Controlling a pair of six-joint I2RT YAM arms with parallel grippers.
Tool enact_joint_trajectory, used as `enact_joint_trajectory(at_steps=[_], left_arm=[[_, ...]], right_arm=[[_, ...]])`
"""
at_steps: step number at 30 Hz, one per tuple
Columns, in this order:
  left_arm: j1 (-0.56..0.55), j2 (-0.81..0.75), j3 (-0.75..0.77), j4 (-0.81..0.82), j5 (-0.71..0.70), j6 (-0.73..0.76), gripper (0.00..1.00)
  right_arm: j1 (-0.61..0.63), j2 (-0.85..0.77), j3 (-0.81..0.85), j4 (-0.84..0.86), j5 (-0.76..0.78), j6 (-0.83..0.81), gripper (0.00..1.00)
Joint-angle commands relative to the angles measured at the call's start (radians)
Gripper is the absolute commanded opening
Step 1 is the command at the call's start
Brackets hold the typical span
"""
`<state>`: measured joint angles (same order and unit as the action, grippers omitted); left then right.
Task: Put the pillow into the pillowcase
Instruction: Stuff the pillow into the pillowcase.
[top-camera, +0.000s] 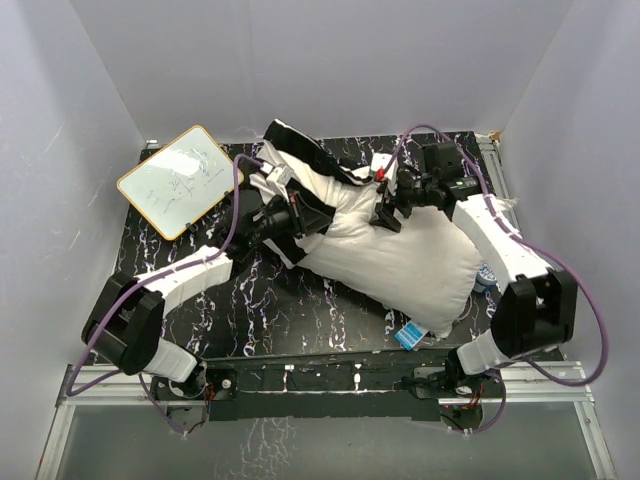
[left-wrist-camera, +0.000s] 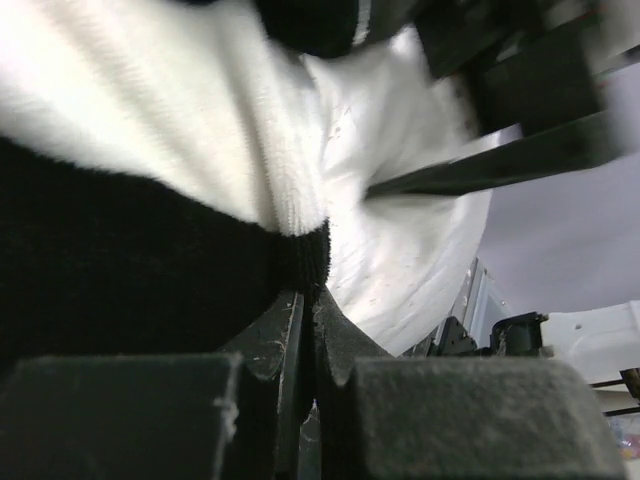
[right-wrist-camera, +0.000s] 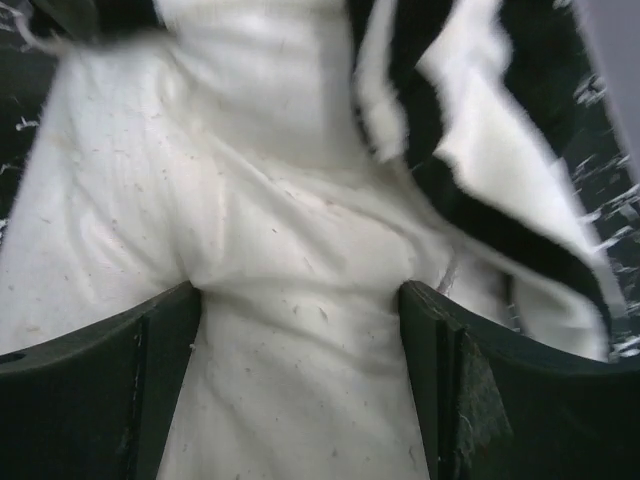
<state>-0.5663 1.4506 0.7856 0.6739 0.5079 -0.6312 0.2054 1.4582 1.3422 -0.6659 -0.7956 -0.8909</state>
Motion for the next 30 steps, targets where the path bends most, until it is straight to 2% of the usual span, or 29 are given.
enact_joint_trajectory(at_steps=[1, 3, 5, 10, 12, 15, 17, 20, 24, 25, 30], left_arm=[[-0.026, -0.034, 0.137, -0.083, 0.063, 0.019, 0.00], [-0.046, 0.009, 0.228, -0.083, 0.075, 0.014, 0.00], [-0.083, 0.073, 0.330, -0.094, 0.084, 0.013, 0.00], [-0.168, 0.240, 0.517, -0.041, 0.105, -0.029, 0.00], [-0.181, 0.275, 0.533, 0.011, 0.105, -0.065, 0.00], [-0.191, 0.287, 0.488, 0.079, 0.087, -0.101, 0.00], [-0.190, 0.273, 0.434, 0.099, 0.066, -0.111, 0.00], [-0.185, 0.230, 0.361, 0.060, 0.008, -0.075, 0.00], [-0.164, 0.158, 0.271, -0.039, -0.068, -0.031, 0.00], [-0.161, 0.138, 0.251, -0.062, -0.081, -0.019, 0.09], [-0.160, 0.010, 0.209, -0.261, -0.089, 0.078, 0.41]], right_arm=[[0.016, 0.092, -0.086, 0.116, 0.050, 0.080, 0.68], [0.036, 0.114, -0.078, 0.166, -0.011, 0.143, 0.34], [0.045, 0.117, -0.045, 0.253, -0.091, 0.242, 0.10], [0.041, 0.083, 0.075, 0.646, -0.176, 0.661, 0.08], [0.018, 0.113, 0.171, 0.672, -0.214, 0.793, 0.08], [-0.024, 0.111, 0.118, 0.862, -0.265, 1.012, 0.08], [-0.032, 0.094, 0.012, 0.979, -0.301, 1.082, 0.08], [-0.032, 0.054, -0.136, 1.008, -0.308, 1.023, 0.08], [-0.032, -0.011, -0.279, 0.835, -0.253, 0.711, 0.08], [-0.031, -0.017, -0.311, 0.792, -0.250, 0.644, 0.08], [-0.031, -0.007, -0.374, 0.509, -0.294, 0.343, 0.08]])
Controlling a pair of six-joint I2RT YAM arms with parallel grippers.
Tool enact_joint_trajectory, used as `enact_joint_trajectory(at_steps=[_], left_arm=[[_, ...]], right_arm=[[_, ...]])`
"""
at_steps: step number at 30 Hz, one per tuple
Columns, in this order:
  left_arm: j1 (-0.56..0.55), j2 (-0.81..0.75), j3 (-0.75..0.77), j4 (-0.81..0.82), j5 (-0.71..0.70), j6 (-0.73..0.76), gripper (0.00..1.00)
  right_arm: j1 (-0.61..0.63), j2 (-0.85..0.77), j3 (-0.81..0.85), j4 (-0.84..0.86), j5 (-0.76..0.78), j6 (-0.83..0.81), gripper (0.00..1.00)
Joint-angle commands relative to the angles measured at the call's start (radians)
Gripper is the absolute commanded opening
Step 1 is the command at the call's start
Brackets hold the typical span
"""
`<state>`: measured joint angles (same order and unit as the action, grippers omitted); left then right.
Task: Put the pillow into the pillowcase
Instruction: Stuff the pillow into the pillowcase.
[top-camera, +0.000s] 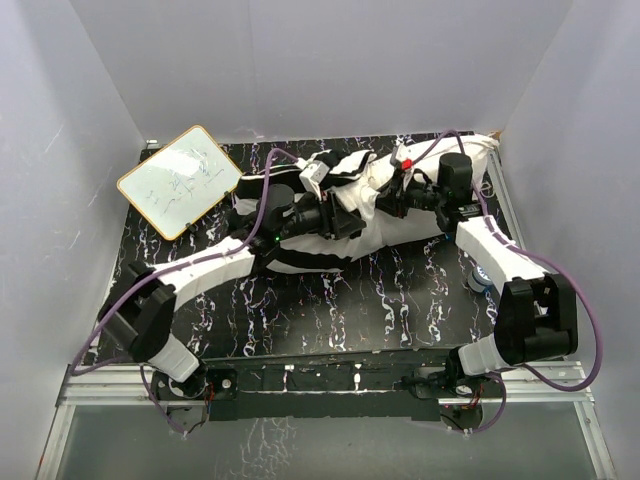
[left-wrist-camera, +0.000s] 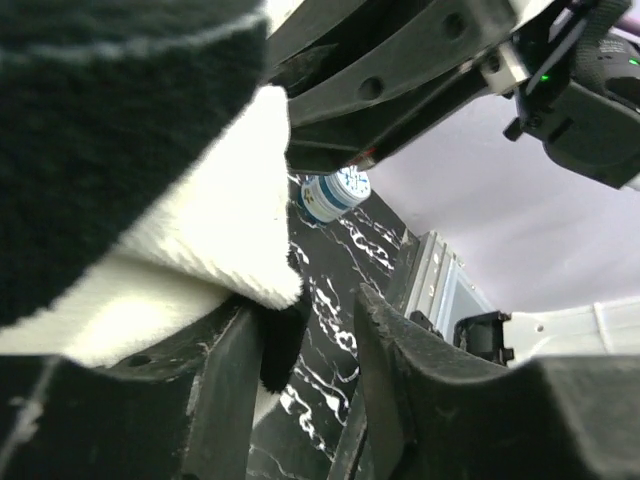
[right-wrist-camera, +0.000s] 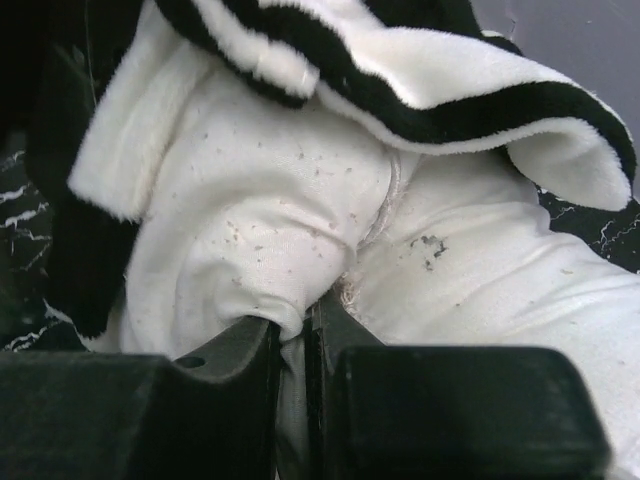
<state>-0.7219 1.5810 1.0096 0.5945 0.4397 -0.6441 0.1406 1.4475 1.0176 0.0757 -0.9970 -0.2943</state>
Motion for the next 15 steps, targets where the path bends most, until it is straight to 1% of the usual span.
enact_joint_trajectory(at_steps=[1, 3, 5, 6, 8, 10, 15], left_arm=[[-0.004, -0.157, -0.006, -0.242, -0.026, 0.125, 0.47], [-0.003, -0.234, 0.029, -0.362, -0.057, 0.207, 0.59], [-0.005, -0.289, 0.108, -0.523, -0.103, 0.278, 0.71], [-0.004, -0.292, 0.160, -0.588, -0.121, 0.305, 0.74], [-0.003, -0.268, 0.286, -0.718, -0.147, 0.359, 0.76], [-0.003, -0.221, 0.452, -0.843, -0.181, 0.397, 0.77], [-0.005, -0.018, 0.760, -1.091, -0.296, 0.512, 0.77]], right_arm=[[0.034, 0.007, -0.056, -0.268, -0.100, -0.286, 0.08], [0.034, 0.015, -0.068, -0.305, -0.111, -0.319, 0.08], [0.034, 0.025, -0.064, -0.322, -0.126, -0.330, 0.08], [0.033, 0.031, -0.058, -0.329, -0.133, -0.330, 0.08], [0.034, 0.044, -0.039, -0.347, -0.147, -0.335, 0.08], [0.033, 0.053, -0.033, -0.360, -0.156, -0.342, 0.08], [0.034, 0.056, -0.033, -0.370, -0.165, -0.348, 0.08]])
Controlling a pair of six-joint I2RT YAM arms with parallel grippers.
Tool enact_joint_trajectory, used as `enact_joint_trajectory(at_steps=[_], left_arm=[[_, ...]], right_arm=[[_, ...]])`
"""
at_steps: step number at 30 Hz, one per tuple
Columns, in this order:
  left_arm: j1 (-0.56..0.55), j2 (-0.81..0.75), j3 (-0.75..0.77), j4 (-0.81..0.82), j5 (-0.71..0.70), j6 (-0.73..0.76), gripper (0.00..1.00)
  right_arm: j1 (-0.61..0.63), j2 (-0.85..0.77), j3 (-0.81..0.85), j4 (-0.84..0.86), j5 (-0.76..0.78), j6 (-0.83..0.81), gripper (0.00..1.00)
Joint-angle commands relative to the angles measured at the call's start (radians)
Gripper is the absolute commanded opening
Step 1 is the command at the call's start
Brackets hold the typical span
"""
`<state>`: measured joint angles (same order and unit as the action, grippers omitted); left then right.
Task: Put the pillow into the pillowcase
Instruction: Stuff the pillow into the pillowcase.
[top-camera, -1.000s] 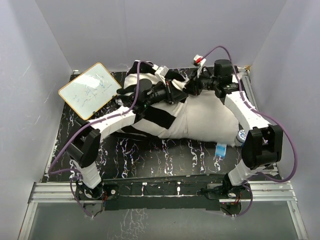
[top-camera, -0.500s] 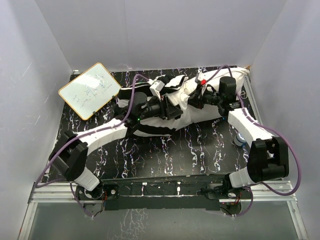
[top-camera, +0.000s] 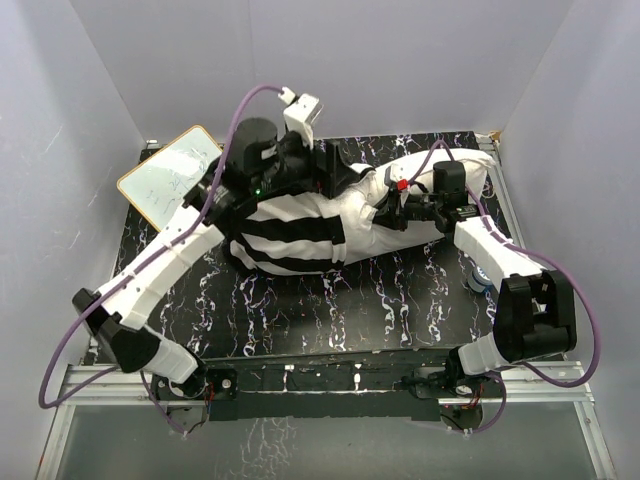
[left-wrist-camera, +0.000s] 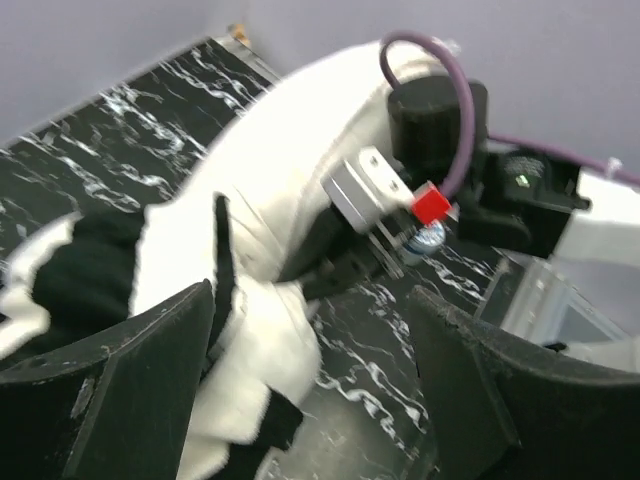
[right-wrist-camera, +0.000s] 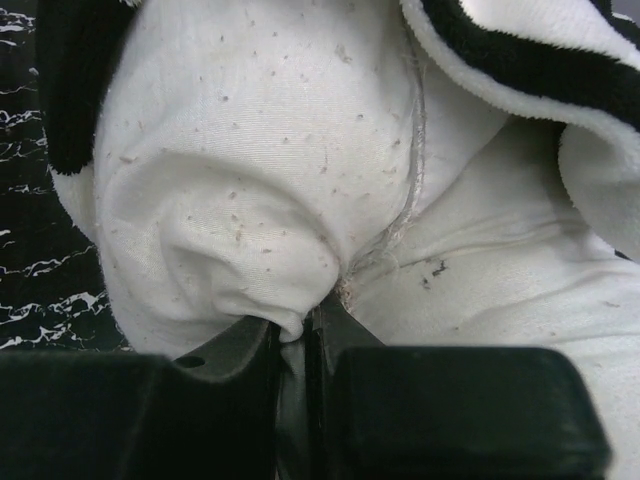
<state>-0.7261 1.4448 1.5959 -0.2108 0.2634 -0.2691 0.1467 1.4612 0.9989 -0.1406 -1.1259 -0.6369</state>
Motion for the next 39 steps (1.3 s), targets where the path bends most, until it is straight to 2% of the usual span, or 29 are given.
enact_joint_trajectory(at_steps=[1, 4, 7, 14, 18, 20, 22, 24, 25, 26, 27, 31, 34, 39], left_arm=[[-0.003, 0.164, 0.231, -0.339, -0.151, 0.163, 0.77], [-0.014, 0.294, 0.397, -0.473, -0.234, 0.232, 0.78], [-0.016, 0.394, 0.493, -0.536, -0.276, 0.280, 0.80], [-0.019, 0.488, 0.576, -0.561, -0.306, 0.319, 0.81], [-0.019, 0.509, 0.580, -0.550, -0.300, 0.315, 0.78], [-0.019, 0.519, 0.584, -0.539, -0.307, 0.314, 0.70], [-0.019, 0.528, 0.594, -0.519, -0.314, 0.298, 0.53], [-0.018, 0.536, 0.609, -0.490, -0.291, 0.274, 0.42], [-0.017, 0.539, 0.616, -0.472, -0.268, 0.260, 0.29], [-0.017, 0.545, 0.623, -0.457, -0.248, 0.244, 0.12], [-0.014, 0.552, 0.632, -0.445, -0.215, 0.227, 0.00], [0.012, 0.546, 0.619, -0.337, -0.005, 0.102, 0.00], [0.025, 0.504, 0.590, -0.117, 0.190, -0.065, 0.00], [0.025, 0.497, 0.664, 0.275, 0.360, -0.418, 0.00]], right_arm=[[0.028, 0.044, -0.013, -0.154, -0.039, -0.005, 0.08], [0.028, 0.051, -0.010, -0.158, -0.047, -0.004, 0.08], [0.028, 0.058, -0.007, -0.164, -0.051, -0.004, 0.08], [0.027, 0.060, -0.006, -0.169, -0.052, -0.006, 0.08], [0.027, 0.069, -0.003, -0.172, -0.057, -0.005, 0.08], [0.028, 0.070, -0.002, -0.175, -0.056, -0.004, 0.08], [0.027, 0.071, -0.002, -0.177, -0.057, -0.004, 0.08], [0.028, 0.071, -0.002, -0.177, -0.056, -0.003, 0.08], [0.028, 0.071, 0.000, -0.177, -0.056, -0.001, 0.08], [0.028, 0.071, 0.000, -0.177, -0.058, 0.001, 0.08], [0.028, 0.071, 0.001, -0.176, -0.059, 0.005, 0.08], [0.026, 0.066, 0.017, -0.150, -0.051, 0.059, 0.08], [0.018, 0.039, 0.058, -0.035, -0.008, 0.192, 0.08], [0.005, 0.029, 0.219, 0.234, -0.001, 0.454, 0.08]])
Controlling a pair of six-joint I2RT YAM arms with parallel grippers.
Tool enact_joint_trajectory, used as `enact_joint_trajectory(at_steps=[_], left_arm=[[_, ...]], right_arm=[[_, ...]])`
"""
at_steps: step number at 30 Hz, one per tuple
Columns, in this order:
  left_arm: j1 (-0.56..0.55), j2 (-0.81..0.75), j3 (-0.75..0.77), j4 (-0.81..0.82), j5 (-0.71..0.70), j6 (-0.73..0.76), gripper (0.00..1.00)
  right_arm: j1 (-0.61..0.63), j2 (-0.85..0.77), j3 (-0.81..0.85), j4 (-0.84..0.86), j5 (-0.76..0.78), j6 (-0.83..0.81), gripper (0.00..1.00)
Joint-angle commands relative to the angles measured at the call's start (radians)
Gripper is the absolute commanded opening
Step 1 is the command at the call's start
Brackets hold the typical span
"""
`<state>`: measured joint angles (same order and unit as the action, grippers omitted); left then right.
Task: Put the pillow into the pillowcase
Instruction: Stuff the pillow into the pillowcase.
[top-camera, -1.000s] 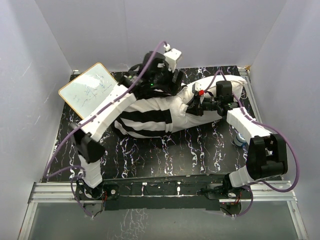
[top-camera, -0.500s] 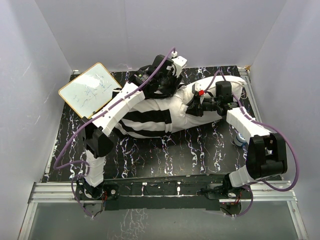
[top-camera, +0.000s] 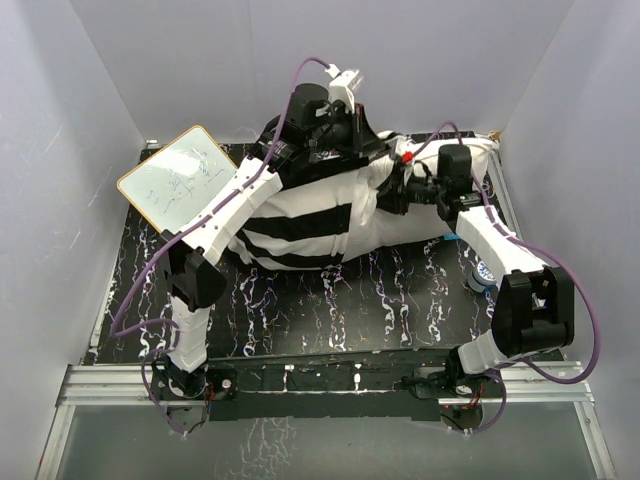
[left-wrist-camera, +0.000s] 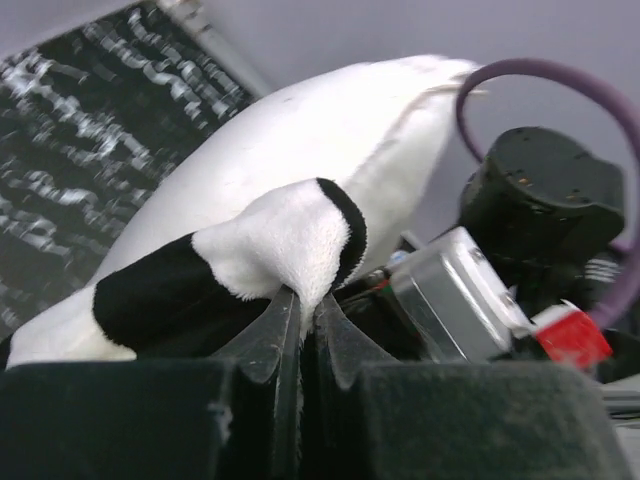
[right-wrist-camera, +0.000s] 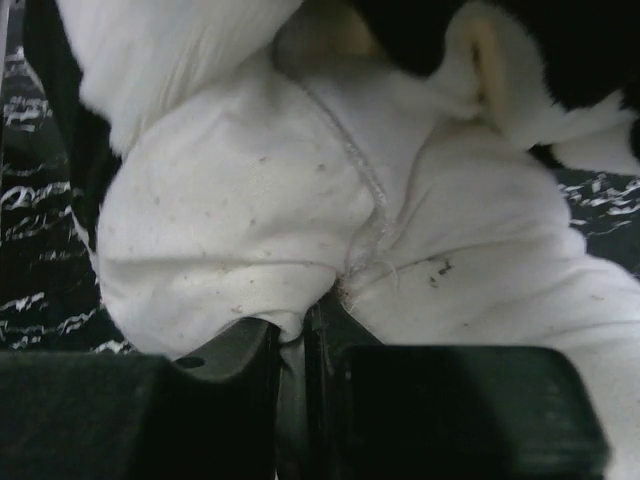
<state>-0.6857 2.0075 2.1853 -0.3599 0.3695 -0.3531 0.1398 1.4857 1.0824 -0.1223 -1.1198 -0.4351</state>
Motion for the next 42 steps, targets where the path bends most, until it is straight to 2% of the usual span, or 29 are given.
enact_joint_trajectory(at_steps=[1, 3, 5, 8, 9, 10, 12, 15, 16, 18, 19, 22, 25, 29, 30, 34, 37, 39, 42], left_arm=[[-0.016, -0.071, 0.067, 0.499, 0.269, -0.389, 0.00], [-0.015, -0.098, 0.013, 0.601, 0.281, -0.463, 0.00], [-0.015, -0.150, -0.103, 0.659, 0.283, -0.476, 0.00], [-0.006, -0.275, -0.409, 0.742, 0.269, -0.448, 0.00], [-0.003, -0.327, -0.547, 0.797, 0.264, -0.455, 0.00], [0.000, -0.365, -0.713, 0.846, 0.267, -0.467, 0.00], [0.000, -0.420, -0.936, 0.909, 0.282, -0.476, 0.00], [-0.004, -0.489, -1.211, 0.970, 0.286, -0.497, 0.00], [-0.006, -0.511, -1.280, 0.984, 0.280, -0.503, 0.00], [-0.009, -0.555, -1.370, 0.976, 0.275, -0.496, 0.00], [-0.012, -0.576, -1.396, 0.946, 0.273, -0.484, 0.03], [-0.014, -0.632, -1.417, 0.828, 0.269, -0.428, 0.15], [-0.014, -0.701, -1.402, 0.685, 0.245, -0.355, 0.32], [-0.014, -0.806, -1.336, 0.467, 0.197, -0.245, 0.55], [-0.014, -0.831, -1.312, 0.410, 0.180, -0.214, 0.57], [-0.014, -0.924, -1.211, 0.230, 0.053, -0.131, 0.70], [-0.011, -0.929, -1.135, 0.157, -0.140, -0.168, 0.83], [-0.012, -0.888, -1.088, 0.136, -0.260, -0.229, 0.84], [-0.012, -0.790, -1.025, 0.153, -0.351, -0.311, 0.86]], right_arm=[[0.012, 0.019, 0.171, 0.260, -0.035, 0.304, 0.08], [0.029, 0.036, 0.200, 0.352, -0.067, 0.406, 0.08], [0.053, 0.035, 0.176, 0.391, -0.072, 0.415, 0.08], [0.074, 0.009, 0.022, 0.377, -0.068, 0.283, 0.08], [0.075, 0.001, -0.023, 0.313, -0.061, 0.191, 0.08], [0.075, -0.001, -0.055, 0.212, -0.051, 0.056, 0.08], [0.074, 0.011, -0.076, -0.075, -0.029, -0.269, 0.12], [0.072, 0.062, -0.035, -0.587, -0.031, -0.788, 0.25], [0.072, 0.084, -0.013, -0.770, -0.041, -0.940, 0.33], [0.072, 0.133, 0.033, -1.095, -0.073, -1.214, 0.41], [0.073, 0.146, 0.047, -1.193, -0.089, -1.280, 0.44], [0.080, 0.069, 0.022, -1.207, -0.071, -1.225, 0.56], [0.084, -0.085, 0.014, -1.060, 0.005, -0.982, 0.63], [0.076, -0.233, 0.080, -0.907, 0.157, -0.755, 0.75], [0.072, -0.254, 0.109, -0.881, 0.193, -0.717, 0.79], [0.043, -0.219, 0.243, -0.808, 0.288, -0.613, 0.84], [0.034, -0.159, 0.271, -0.672, 0.346, -0.540, 0.88], [0.035, -0.113, 0.269, -0.579, 0.368, -0.492, 0.88], [0.034, -0.048, 0.243, -0.449, 0.388, -0.399, 0.88]])
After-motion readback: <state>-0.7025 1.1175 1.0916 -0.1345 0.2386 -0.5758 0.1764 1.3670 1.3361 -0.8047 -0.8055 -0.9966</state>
